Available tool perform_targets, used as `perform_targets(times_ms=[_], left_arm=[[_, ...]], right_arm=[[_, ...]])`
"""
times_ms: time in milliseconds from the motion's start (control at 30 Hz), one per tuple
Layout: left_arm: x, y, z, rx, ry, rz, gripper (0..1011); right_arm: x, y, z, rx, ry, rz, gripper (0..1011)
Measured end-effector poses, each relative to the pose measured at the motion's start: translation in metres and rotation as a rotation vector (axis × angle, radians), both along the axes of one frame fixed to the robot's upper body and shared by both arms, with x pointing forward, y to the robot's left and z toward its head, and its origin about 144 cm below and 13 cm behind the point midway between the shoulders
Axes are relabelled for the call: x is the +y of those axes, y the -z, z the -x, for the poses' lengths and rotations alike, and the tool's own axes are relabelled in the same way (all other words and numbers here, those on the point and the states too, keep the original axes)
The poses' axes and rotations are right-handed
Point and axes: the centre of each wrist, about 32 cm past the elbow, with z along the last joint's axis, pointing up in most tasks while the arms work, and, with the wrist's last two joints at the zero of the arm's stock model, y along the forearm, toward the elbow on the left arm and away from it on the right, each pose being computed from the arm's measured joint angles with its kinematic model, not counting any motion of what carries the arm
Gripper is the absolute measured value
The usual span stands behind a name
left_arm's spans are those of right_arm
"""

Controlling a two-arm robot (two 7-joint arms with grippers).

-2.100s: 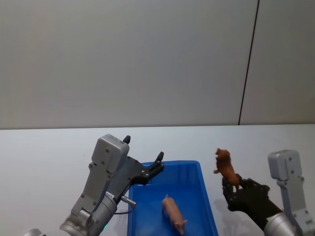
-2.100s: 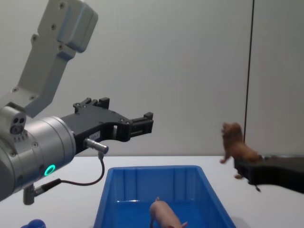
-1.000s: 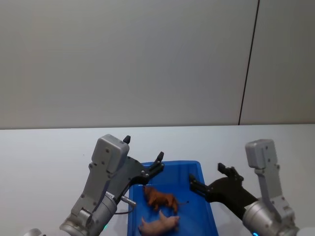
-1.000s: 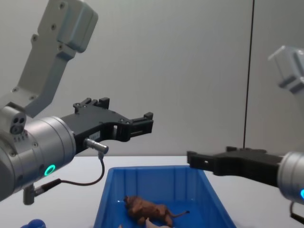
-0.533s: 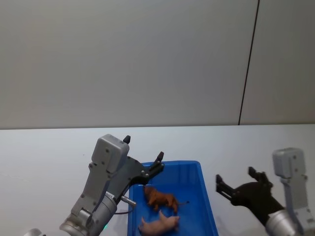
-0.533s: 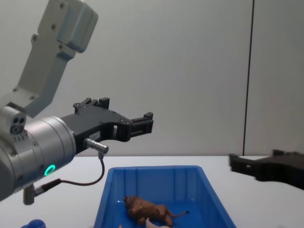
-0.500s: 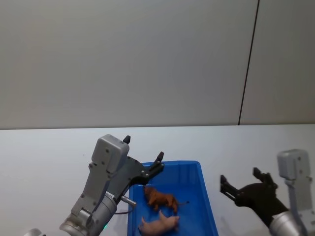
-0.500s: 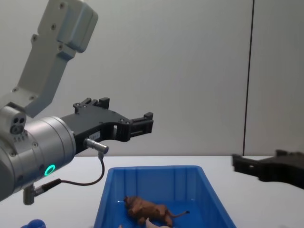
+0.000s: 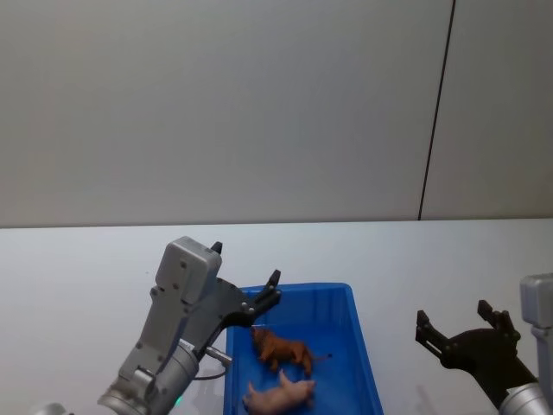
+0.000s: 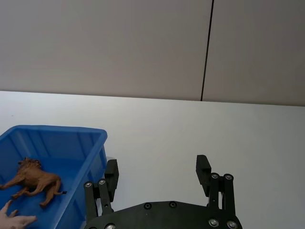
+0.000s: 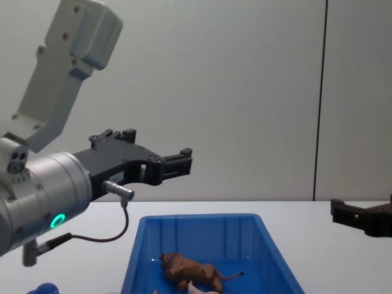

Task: Pick up the two dolls from the table and place them into the box.

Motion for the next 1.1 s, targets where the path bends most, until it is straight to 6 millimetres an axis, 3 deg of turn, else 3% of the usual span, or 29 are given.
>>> perform_targets(times_ms=[733,1100], left_arm=[[0.042,-0.006,0.024,0.187,-0.126,-0.029,1001],[0.060,-0.001,0.034,0.297,-0.155,-0.031,1001]], right_arm=[[-0.005,0.001,0.007,-0.006,0.035,0.005,1001],[-0.006,0.001,0.007,-0.007,0.039,0.005,1001]])
